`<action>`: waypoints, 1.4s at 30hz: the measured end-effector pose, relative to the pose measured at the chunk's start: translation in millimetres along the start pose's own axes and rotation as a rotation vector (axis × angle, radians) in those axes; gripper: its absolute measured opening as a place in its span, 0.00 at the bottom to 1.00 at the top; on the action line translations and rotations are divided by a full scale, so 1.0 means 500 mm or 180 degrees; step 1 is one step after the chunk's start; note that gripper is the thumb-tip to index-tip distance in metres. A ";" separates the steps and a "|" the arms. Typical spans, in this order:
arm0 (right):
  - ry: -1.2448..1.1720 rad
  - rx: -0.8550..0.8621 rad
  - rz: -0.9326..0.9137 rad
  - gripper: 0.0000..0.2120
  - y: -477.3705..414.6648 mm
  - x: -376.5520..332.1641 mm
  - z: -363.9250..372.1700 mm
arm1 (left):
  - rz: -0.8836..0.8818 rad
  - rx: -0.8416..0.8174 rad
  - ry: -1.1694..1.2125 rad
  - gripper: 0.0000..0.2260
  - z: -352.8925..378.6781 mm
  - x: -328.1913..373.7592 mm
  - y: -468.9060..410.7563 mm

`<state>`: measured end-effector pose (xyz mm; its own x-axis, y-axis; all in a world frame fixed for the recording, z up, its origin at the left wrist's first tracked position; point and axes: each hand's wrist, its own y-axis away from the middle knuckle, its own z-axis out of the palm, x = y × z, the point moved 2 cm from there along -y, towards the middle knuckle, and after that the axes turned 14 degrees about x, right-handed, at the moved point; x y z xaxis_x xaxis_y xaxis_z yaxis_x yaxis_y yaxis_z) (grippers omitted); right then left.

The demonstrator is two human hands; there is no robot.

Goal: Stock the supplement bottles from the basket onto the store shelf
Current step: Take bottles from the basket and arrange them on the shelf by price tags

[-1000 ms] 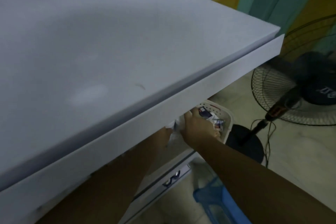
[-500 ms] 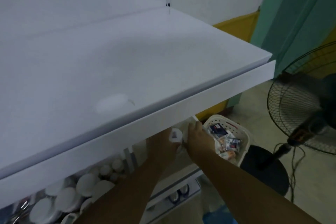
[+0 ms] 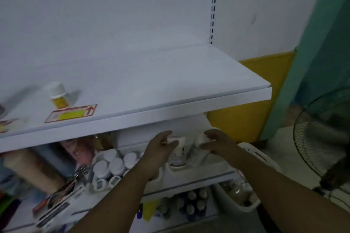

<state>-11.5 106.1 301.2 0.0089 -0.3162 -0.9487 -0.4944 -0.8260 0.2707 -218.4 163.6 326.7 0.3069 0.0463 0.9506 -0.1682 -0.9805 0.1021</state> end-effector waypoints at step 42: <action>-0.1407 -0.1439 -0.1009 0.27 0.619 -0.381 0.873 | 0.0854 0.1146 0.1961 0.19 -0.980 0.038 0.333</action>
<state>-545.4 114.5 494.4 -0.3084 0.1117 -0.9447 -0.1161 -0.9901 -0.0792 -699.6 94.9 505.4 -0.2974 -0.2077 0.9319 0.1852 -0.9701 -0.1571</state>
